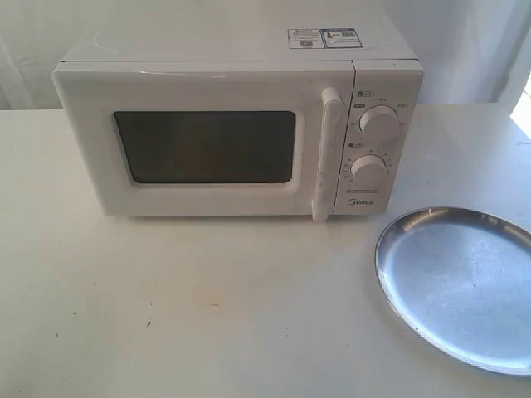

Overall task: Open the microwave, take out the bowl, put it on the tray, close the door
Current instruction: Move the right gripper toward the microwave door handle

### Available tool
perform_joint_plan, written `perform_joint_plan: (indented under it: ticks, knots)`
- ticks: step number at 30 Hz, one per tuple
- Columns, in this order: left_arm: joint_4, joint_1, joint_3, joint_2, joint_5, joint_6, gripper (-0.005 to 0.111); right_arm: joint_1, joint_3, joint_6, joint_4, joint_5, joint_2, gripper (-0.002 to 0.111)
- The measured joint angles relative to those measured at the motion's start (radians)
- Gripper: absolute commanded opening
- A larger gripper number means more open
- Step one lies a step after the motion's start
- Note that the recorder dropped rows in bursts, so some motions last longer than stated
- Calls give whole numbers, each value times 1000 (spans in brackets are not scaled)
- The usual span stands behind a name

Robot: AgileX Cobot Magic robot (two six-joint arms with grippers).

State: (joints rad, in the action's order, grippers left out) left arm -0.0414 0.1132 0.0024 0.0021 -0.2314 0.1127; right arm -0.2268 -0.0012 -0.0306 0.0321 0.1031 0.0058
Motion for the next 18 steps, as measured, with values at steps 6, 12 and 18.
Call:
perform_joint_plan:
  ticks: [6,12,18]
  knots:
    - [0,0,0,0,0,0,0,0,0,382,125,-439,0,0]
    - [0,0,0,0,0,0,0,0,-92,555,23,-622,42,0]
    - [0,0,0,0,0,0,0,0,-334,751,-481,-526,316,0]
